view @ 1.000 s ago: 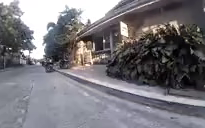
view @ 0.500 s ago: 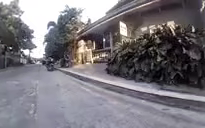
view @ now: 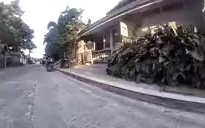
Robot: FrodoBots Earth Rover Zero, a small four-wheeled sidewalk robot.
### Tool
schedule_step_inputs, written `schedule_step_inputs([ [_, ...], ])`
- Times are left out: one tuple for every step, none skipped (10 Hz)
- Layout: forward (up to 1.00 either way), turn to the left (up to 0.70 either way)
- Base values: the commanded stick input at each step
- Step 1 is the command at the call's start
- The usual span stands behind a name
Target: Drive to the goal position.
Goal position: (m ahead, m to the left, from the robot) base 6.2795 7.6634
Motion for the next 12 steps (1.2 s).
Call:
schedule_step_inputs([
  [0.99,0.39],
  [0.99,0.39],
  [0.99,0.39],
  [0.99,0.39],
  [0.99,0.39],
  [0.99,0.39],
  [0.99,0.39],
  [0.97,0.37],
  [0.91,0.35],
  [0.6,0.53],
  [0.0,1.0],
  [0.0,1.0],
])
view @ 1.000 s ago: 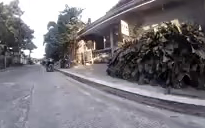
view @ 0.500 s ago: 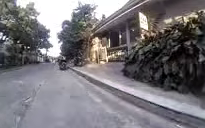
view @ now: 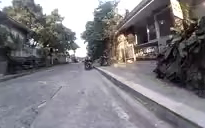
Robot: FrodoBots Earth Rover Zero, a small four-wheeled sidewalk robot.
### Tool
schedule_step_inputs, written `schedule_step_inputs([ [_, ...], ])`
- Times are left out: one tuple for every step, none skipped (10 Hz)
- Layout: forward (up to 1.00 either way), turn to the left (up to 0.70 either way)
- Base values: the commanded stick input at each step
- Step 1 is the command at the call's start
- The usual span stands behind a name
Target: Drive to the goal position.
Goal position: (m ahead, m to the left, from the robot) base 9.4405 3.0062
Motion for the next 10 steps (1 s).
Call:
schedule_step_inputs([
  [0.0,1.0],
  [0.0,1.0],
  [0.14,0.47],
  [0.52,-0.01],
  [0.96,-0.01],
  [0.98,-0.01],
  [0.98,-0.01],
  [0.98,-0.01],
  [0.98,-0.01],
  [0.98,-0.01],
])
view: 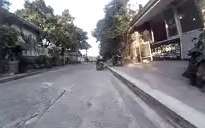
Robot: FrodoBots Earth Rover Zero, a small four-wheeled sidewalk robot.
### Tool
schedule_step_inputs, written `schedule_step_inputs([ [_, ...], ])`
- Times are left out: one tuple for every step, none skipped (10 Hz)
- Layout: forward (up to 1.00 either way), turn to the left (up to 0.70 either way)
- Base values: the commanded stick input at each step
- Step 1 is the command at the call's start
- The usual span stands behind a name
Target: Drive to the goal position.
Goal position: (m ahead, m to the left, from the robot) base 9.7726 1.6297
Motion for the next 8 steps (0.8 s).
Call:
schedule_step_inputs([
  [0.98,-0.01],
  [0.98,-0.01],
  [0.98,-0.01],
  [0.98,-0.01],
  [0.98,-0.01],
  [0.98,-0.01],
  [0.98,-0.01],
  [0.98,-0.01],
])
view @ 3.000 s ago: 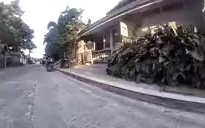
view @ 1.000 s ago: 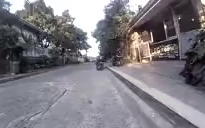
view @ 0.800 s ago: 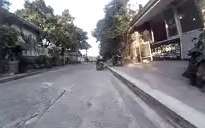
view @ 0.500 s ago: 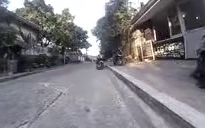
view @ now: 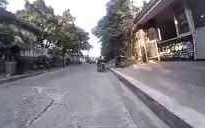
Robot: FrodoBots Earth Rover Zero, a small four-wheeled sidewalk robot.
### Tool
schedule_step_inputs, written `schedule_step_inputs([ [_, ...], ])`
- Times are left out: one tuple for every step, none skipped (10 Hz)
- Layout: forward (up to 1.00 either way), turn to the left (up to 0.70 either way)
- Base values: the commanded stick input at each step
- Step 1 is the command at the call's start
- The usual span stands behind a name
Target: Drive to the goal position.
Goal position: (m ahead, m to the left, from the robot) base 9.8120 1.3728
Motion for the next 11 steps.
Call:
schedule_step_inputs([
  [0.98,-0.01],
  [0.98,-0.01],
  [0.98,-0.01],
  [0.98,-0.01],
  [0.98,-0.01],
  [0.98,-0.01],
  [0.98,-0.01],
  [0.98,0.29],
  [0.6,0.62],
  [0.06,0.96],
  [0.0,1.0],
])
